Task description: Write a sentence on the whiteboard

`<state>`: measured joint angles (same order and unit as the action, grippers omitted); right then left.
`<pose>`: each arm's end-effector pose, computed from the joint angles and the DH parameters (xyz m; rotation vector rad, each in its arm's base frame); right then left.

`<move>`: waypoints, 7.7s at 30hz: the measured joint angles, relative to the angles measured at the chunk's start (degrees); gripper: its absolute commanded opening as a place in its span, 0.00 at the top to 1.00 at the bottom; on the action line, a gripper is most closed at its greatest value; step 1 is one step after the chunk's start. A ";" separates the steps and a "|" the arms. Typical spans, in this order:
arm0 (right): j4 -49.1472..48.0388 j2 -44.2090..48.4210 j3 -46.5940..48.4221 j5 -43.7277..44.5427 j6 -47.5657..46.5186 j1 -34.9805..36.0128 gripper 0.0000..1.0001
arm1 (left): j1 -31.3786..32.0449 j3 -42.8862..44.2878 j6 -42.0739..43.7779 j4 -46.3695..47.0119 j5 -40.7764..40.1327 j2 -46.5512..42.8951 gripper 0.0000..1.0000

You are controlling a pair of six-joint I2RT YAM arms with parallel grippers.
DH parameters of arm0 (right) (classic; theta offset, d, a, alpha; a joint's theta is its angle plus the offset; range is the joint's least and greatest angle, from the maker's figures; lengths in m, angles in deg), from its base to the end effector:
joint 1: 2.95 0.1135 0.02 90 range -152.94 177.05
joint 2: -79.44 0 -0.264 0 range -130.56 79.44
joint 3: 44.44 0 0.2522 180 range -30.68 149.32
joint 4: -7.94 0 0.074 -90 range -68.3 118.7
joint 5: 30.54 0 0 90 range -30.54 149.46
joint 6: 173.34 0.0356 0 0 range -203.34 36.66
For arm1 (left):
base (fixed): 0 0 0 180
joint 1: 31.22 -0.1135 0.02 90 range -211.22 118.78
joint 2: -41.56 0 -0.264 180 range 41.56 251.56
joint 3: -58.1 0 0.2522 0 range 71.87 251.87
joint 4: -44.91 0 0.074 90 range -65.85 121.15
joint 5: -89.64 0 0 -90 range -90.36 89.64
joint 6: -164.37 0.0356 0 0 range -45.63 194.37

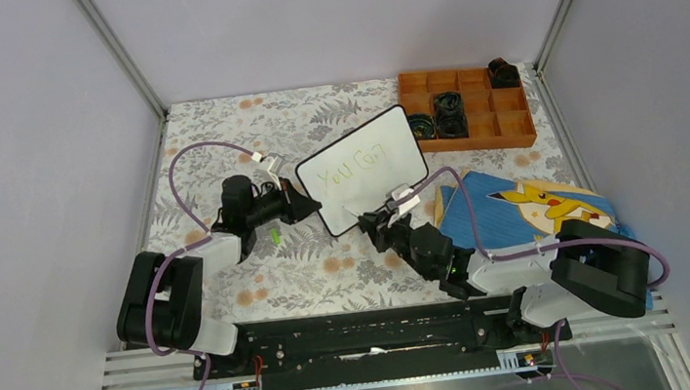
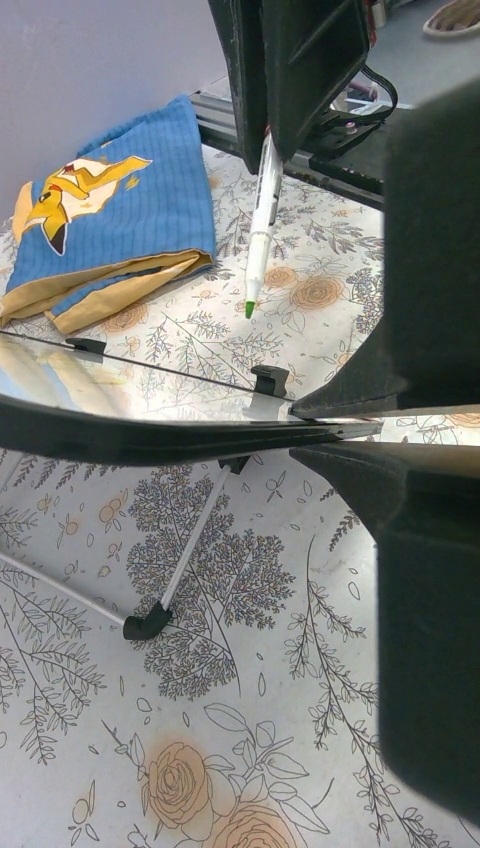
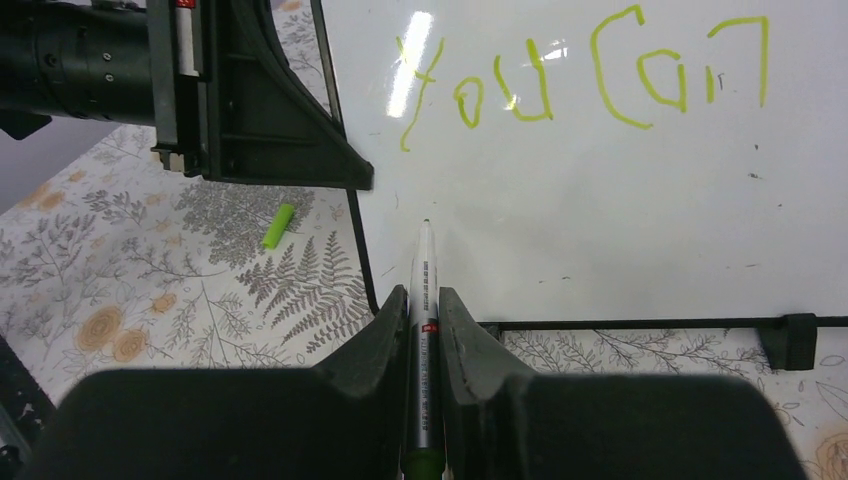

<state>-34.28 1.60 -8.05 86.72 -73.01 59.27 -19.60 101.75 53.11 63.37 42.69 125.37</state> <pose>0.1352 0.2216 0.2060 -0.3350 1.5576 0.6253 0.2666 -0.0796 0.1763 0.3531 1.9708 -1.1030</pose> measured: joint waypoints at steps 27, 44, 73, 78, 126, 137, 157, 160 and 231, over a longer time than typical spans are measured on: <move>-1.53 -6.78 4.76 5.27 -0.02 -0.02 1.00 | 0.42 0.20 0.44 -0.87 -0.66 -0.24 1.00; -0.22 -8.72 5.51 6.19 0.66 -0.35 1.00 | 0.66 0.31 0.48 -1.29 -1.09 -0.44 1.00; 8.46 -6.12 4.02 6.05 5.42 -0.35 1.00 | 0.85 0.31 0.90 -1.77 -1.75 -0.66 1.00; 10.01 -5.77 3.87 5.66 6.27 -0.35 1.00 | 0.87 0.31 0.90 -1.81 -1.81 -0.66 1.00; 15.52 -5.81 6.75 2.25 5.51 -0.35 1.00 | 1.49 0.94 1.77 -3.26 -3.10 -0.85 1.00; 17.38 -5.77 7.76 4.63 4.83 -0.33 1.00 | 1.75 1.09 1.97 -3.41 -3.67 -0.85 1.00; 16.46 -1.11 6.97 7.85 2.97 -1.11 1.00 | 1.90 1.18 2.16 -3.56 -3.87 -0.85 1.00; 16.39 -1.09 6.95 7.80 2.99 -1.46 1.00 | 1.97 1.18 2.16 -3.56 -3.91 -0.87 1.00; 21.49 -3.41 10.84 6.58 3.15 -4.13 1.00 | 2.97 1.90 3.13 -4.74 -5.38 -1.07 1.00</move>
<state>-12.80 -1.81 2.79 93.30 -69.86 55.14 -16.63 103.66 56.24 58.63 37.31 124.30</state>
